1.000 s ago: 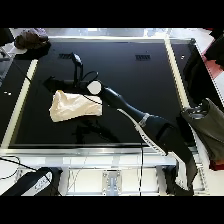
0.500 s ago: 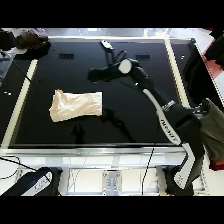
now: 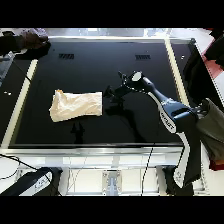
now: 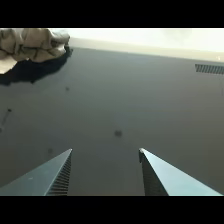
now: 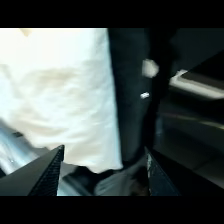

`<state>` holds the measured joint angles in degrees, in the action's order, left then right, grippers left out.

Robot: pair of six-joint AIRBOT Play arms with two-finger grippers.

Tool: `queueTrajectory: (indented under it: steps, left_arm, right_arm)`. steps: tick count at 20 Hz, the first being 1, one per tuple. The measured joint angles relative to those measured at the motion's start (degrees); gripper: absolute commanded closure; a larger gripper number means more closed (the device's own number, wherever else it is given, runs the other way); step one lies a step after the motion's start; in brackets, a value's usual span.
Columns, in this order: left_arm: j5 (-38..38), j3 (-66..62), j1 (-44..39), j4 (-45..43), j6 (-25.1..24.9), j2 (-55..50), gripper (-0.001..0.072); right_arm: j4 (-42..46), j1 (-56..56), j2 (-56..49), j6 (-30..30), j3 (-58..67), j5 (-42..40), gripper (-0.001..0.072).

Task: Fold the shirts.

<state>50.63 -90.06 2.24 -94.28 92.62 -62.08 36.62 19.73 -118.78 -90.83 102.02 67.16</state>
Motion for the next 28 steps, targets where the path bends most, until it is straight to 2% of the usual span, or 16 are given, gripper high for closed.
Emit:
queueTrajectory:
  steps: [4, 12, 17, 22, 23, 25, 28]
  left_arm:
    - [0.3, 0.0, 0.0, 0.0, -0.5, -0.7, 0.0218]
    - [1.0, 0.0, 0.0, 0.0, -0.7, -1.0, 0.0218]
    - [1.2, 0.0, 0.0, 0.0, -0.7, -1.0, 0.0219]
    - [1.3, 0.0, 0.0, 0.0, -0.7, -1.0, 0.0218]
    - [1.3, 0.0, 0.0, 0.0, -0.7, -1.0, 0.0218]
    - [1.3, 0.0, 0.0, 0.0, -0.7, -1.0, 0.0219]
    - [1.3, 0.0, 0.0, 0.0, -0.7, -1.0, 0.0219]
  right_arm:
    - [-9.7, 1.1, -3.5, 3.9, -0.3, -0.8, 0.0156]
    - [-14.9, 5.7, -6.5, 6.0, -0.2, -5.5, 0.0158]
    - [-13.7, 4.0, -6.6, 6.4, 6.7, -3.0, 0.016]
    - [-2.9, 0.5, -6.5, 1.2, 13.9, 2.4, 0.0158]
    - [-0.9, 0.2, -6.6, -0.2, 13.6, 2.9, 0.0153]
    - [1.2, 0.3, -7.2, -1.9, 12.4, 4.5, 0.0088]
    - [0.6, 1.4, -9.0, -2.8, 11.5, 5.4, 0.0078]
